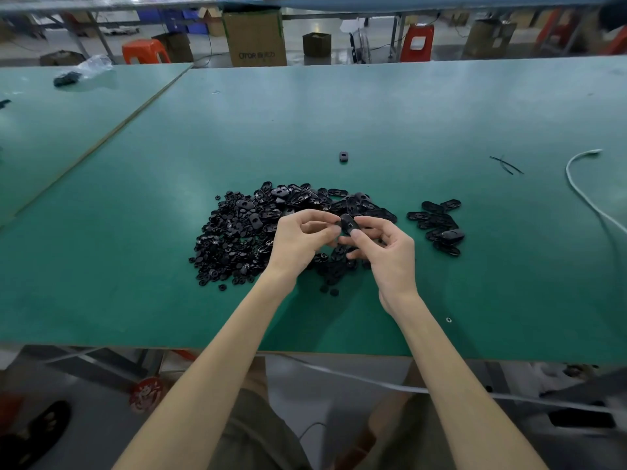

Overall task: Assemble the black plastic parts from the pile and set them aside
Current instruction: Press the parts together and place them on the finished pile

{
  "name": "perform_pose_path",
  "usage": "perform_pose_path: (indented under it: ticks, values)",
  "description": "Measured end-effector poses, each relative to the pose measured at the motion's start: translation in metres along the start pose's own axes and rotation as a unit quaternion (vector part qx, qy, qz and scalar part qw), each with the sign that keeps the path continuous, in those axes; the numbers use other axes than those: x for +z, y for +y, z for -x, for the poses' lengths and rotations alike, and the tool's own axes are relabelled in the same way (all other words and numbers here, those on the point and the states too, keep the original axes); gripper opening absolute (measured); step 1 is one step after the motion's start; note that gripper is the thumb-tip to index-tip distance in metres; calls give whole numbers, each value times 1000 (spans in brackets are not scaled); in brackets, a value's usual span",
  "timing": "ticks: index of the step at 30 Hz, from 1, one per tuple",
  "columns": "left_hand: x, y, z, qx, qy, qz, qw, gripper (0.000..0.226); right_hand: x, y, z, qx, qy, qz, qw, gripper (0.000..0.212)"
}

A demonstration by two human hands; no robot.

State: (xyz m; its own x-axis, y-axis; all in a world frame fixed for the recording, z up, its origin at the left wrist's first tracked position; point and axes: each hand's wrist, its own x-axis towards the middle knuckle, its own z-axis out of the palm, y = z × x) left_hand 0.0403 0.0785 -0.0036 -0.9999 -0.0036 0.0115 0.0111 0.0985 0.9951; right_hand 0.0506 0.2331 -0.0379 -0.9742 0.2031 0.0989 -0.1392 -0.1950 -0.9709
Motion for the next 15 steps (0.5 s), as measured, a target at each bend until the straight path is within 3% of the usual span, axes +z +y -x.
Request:
perform_pose_path:
  ticks: [15]
  values:
    - [16, -1, 6, -29, 48, 69, 996, 7, -1, -3, 1, 2, -10, -5, 1000, 19]
